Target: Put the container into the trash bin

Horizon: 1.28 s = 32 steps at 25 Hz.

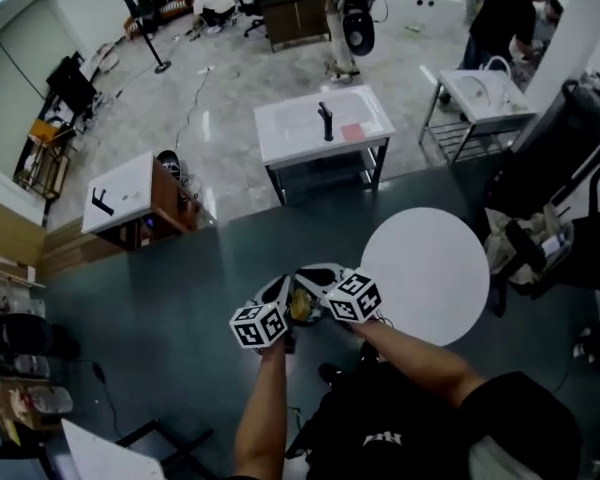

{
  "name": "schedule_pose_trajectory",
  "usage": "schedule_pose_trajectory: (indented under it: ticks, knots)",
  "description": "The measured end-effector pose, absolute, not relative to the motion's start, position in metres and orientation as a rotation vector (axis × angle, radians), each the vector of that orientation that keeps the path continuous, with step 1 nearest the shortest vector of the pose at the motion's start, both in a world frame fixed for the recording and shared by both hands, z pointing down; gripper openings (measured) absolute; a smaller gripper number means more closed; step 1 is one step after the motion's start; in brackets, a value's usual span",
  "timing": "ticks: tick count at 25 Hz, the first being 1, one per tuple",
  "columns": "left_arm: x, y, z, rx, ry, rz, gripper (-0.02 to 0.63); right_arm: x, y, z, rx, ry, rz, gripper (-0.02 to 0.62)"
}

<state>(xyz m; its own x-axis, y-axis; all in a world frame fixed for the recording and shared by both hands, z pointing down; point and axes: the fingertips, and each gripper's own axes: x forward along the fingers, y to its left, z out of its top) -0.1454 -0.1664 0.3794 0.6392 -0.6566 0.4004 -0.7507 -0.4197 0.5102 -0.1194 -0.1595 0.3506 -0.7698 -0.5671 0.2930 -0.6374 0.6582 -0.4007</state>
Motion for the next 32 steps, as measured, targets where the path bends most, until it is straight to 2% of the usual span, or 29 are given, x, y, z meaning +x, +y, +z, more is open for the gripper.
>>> schedule_pose_trajectory:
  ticks: [16,26,32]
  knots:
    - [-0.091,-0.125,0.187,2.579,-1.089,-0.022,0.003,-0.038,-0.106,0.142,1.013,-3.038,0.275,0.045]
    - [-0.053,-0.105,0.159,2.696,-0.974,-0.06,0.003,0.019,-0.082,0.132,1.132,-3.069,0.24,0.044]
    - [0.0,-0.091,0.151,2.787,-0.755,-0.056,0.003,0.072,-0.061,0.139,1.329,-2.989,0.207,0.044]
